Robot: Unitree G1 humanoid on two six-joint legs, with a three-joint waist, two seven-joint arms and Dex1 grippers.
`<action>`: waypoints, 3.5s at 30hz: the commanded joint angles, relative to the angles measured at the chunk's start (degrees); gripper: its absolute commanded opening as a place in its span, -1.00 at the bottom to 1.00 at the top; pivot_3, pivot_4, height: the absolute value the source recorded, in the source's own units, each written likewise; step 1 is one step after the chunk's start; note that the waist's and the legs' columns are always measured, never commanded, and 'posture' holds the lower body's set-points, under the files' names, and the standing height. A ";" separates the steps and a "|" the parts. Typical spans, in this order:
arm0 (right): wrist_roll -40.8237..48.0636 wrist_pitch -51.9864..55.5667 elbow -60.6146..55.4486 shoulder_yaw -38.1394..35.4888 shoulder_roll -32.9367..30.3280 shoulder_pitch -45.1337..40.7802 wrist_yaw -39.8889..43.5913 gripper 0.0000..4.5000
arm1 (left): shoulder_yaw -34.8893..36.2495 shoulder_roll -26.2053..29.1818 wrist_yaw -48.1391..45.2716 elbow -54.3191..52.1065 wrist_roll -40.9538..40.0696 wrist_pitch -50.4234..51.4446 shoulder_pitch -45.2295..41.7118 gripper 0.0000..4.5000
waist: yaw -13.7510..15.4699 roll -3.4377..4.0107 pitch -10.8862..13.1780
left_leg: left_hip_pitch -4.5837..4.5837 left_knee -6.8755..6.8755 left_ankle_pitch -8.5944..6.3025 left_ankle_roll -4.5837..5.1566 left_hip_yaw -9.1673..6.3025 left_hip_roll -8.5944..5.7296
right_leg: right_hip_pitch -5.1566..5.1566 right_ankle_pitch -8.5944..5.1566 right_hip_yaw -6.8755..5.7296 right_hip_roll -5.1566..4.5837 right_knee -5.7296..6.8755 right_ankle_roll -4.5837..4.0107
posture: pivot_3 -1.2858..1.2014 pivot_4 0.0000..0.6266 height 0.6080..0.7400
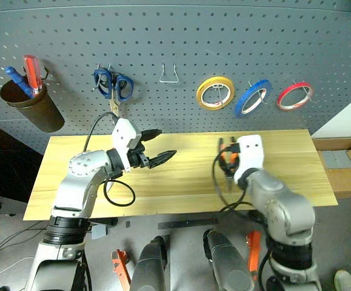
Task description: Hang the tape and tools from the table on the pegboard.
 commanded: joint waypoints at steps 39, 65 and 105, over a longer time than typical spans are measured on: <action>-7.06 -57.97 54.91 -4.12 3.18 -50.07 -0.53 0.18 | 6.75 3.73 7.15 -8.47 -5.51 -0.80 3.89 0.79 | 2.17 -1.22 -1.41 | -0.11 -0.02 0.12 -0.19 0.27 0.01 | -0.39 0.11 -0.21 -0.12 0.31 -0.24 | 0.02 -0.34 1.00; -11.58 -52.65 51.36 0.01 3.83 -38.96 1.71 0.99 | 4.95 1.58 8.72 -5.13 -3.34 -3.66 1.99 0.79 | 2.23 -1.25 -1.98 | -0.11 -0.03 0.23 -0.32 0.27 0.04 | -0.38 0.19 -0.37 -0.09 0.33 -0.36 | 0.01 -0.34 1.00; 12.34 -0.14 8.26 17.76 -8.59 -20.78 24.13 1.00 | -5.00 5.25 21.97 40.36 16.81 16.48 -11.64 0.98 | 2.11 -1.25 -2.15 | -0.04 0.07 0.25 -0.29 0.09 0.01 | -0.28 0.19 -0.47 -0.02 0.36 -0.37 | -0.05 -0.10 1.00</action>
